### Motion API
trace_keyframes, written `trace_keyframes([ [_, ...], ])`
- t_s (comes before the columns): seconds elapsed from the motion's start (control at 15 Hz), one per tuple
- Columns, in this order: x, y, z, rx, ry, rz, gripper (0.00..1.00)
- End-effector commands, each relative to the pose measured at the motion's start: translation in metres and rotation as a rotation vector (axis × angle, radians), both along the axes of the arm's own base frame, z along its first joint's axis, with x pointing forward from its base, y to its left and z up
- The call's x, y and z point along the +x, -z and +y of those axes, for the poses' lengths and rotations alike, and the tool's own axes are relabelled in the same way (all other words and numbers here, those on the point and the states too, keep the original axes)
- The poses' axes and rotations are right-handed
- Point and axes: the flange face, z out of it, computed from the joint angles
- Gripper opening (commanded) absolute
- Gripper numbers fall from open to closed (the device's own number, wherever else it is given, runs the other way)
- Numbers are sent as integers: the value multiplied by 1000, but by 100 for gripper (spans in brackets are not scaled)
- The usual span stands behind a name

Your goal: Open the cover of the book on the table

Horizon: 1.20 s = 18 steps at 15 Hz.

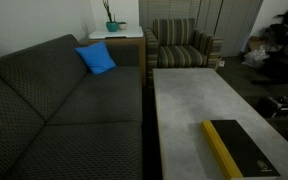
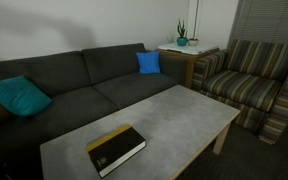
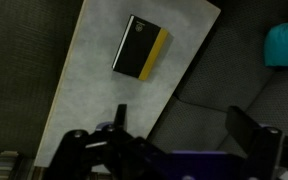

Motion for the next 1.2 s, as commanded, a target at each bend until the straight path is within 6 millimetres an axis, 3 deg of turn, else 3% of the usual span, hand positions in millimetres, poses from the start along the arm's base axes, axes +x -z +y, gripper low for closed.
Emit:
trace_keyframes([
  [0.0, 23, 35, -9, 39, -36, 100, 100],
  [0.27, 33, 59, -7, 69, -47, 108, 100],
  [0.33, 0, 0, 0, 0, 0, 1, 100],
  [0.87, 0, 0, 0, 2, 0, 3, 100],
  [1.0, 13, 18, -1, 22, -13, 80, 100],
  [1.13, 32, 56, -6, 31, 35, 181, 100],
])
